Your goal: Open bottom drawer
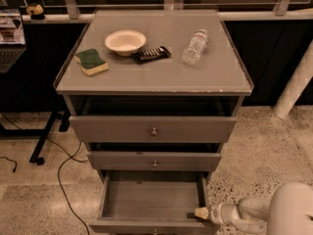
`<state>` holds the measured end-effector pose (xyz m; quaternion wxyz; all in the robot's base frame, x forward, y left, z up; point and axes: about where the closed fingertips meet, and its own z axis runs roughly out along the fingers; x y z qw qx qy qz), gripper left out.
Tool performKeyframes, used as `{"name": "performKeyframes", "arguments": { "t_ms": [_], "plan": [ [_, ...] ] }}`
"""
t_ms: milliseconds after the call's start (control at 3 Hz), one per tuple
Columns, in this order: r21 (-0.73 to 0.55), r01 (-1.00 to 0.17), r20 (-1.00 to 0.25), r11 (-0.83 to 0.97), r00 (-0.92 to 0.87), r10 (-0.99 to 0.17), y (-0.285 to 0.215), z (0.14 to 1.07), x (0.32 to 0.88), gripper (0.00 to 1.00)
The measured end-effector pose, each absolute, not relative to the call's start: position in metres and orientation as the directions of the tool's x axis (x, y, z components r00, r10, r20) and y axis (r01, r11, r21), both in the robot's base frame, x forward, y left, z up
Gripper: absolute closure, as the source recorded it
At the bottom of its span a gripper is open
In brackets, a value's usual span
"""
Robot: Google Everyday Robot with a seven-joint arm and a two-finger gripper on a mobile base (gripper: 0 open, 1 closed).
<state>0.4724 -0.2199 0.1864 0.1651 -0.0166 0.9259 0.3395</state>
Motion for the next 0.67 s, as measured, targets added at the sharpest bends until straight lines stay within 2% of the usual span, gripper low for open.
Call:
{"name": "performKeyframes", "arguments": {
  "t_ms": [667],
  "plan": [
    [0.605,-0.176,-0.445,0.777,-0.883,0.146,-0.228,0.246,0.502,1.0]
  ]
}}
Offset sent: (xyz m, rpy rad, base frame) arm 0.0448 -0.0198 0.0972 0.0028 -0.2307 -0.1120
